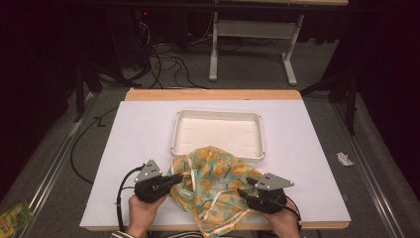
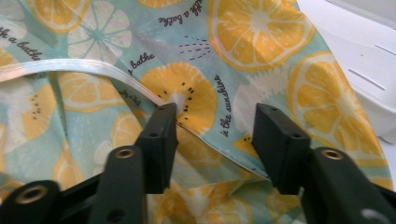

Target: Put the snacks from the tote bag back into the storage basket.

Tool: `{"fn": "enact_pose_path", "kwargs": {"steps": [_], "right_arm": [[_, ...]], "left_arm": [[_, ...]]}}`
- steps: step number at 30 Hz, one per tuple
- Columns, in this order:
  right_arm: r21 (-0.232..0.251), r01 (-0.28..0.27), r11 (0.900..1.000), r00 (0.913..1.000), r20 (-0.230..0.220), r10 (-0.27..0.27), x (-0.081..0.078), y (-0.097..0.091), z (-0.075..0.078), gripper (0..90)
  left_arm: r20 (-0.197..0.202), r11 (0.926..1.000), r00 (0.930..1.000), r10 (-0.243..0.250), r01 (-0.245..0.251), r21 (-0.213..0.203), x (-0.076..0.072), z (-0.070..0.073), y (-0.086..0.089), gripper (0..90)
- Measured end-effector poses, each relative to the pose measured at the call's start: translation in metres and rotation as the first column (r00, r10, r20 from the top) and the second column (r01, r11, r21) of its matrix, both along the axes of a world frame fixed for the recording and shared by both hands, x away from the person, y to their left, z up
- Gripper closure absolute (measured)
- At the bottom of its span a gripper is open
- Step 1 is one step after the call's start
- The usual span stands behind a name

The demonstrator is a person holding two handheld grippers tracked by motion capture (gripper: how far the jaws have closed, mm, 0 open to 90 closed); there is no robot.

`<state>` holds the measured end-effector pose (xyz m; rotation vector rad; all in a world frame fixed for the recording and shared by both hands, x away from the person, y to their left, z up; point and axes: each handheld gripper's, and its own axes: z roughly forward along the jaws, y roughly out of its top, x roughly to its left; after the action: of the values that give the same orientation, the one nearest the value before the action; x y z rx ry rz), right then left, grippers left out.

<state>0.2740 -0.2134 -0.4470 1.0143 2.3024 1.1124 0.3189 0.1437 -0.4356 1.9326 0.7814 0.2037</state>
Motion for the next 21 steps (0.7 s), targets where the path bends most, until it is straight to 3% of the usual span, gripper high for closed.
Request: {"fn": "enact_pose_path", "kwargs": {"steps": [7,10,17,21], "right_arm": [[0.023,-0.017,0.9996,0.9996,-0.022,0.017,0.0015,-0.0034,-0.0012,83.3],[0.026,-0.019,0.9995,0.9996,-0.019,0.019,0.0012,-0.0047,-0.0003,89.6],[0.039,-0.024,0.9989,0.9997,-0.005,0.025,0.0003,-0.0075,0.0015,90.0],[0.037,-0.024,0.9990,0.9997,-0.002,0.024,-0.0001,-0.0064,0.0019,77.6]], "left_arm": [[0.000,1.0000,1.0000,0.001,-0.001,-0.001,0.0000,-0.0004,0.0003,90.0],[-0.001,1.0000,1.0000,0.000,0.000,-0.002,0.0001,-0.0005,-0.0001,90.0],[0.000,1.0000,1.0000,0.000,0.000,-0.002,0.0000,-0.0007,0.0000,90.0],[-0.001,1.0000,1.0000,-0.001,0.001,-0.001,0.0001,-0.0005,0.0003,90.0]]}}
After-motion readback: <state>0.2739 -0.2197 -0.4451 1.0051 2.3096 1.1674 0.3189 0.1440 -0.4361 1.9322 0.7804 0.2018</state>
